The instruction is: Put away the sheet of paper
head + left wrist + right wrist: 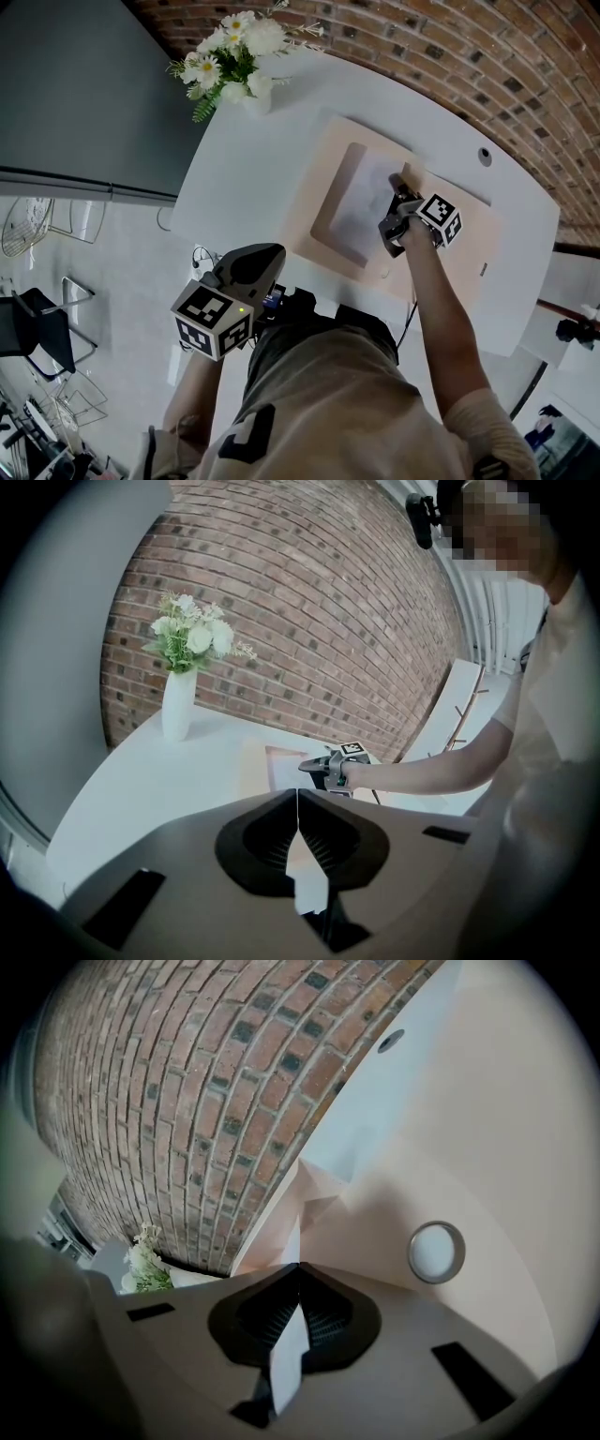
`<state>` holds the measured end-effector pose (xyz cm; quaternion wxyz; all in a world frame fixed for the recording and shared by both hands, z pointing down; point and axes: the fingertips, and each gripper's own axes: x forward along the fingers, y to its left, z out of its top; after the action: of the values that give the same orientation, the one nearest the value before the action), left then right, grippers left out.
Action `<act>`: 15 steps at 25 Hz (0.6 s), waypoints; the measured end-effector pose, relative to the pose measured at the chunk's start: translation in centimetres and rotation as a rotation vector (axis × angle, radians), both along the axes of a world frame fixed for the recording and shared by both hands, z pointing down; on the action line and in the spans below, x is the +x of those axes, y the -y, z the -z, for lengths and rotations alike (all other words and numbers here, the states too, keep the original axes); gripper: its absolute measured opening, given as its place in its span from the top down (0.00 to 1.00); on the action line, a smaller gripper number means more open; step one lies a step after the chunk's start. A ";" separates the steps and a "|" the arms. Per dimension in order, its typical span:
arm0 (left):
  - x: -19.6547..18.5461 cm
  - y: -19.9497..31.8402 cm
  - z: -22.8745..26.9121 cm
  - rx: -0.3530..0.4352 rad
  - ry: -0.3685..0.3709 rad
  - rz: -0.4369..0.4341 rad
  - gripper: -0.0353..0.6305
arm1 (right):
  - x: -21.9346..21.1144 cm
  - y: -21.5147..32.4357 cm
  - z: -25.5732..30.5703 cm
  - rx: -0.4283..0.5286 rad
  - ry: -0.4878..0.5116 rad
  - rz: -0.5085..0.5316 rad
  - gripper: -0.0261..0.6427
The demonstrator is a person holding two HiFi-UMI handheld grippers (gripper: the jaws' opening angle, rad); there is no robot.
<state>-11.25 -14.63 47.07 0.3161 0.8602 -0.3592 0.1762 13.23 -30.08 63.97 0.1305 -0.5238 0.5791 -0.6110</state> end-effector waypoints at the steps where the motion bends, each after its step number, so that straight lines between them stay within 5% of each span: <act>1: 0.0 0.0 0.0 0.000 0.000 0.000 0.92 | 0.0 0.0 0.0 0.001 -0.001 0.000 0.93; 15: -0.1 -0.3 0.1 0.002 -0.002 0.000 0.92 | 0.0 0.0 0.0 0.005 -0.012 0.003 0.93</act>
<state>-11.31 -14.35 46.96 0.3155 0.8608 -0.3591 0.1747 13.23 -30.09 63.98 0.1274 -0.5264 0.5822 -0.6064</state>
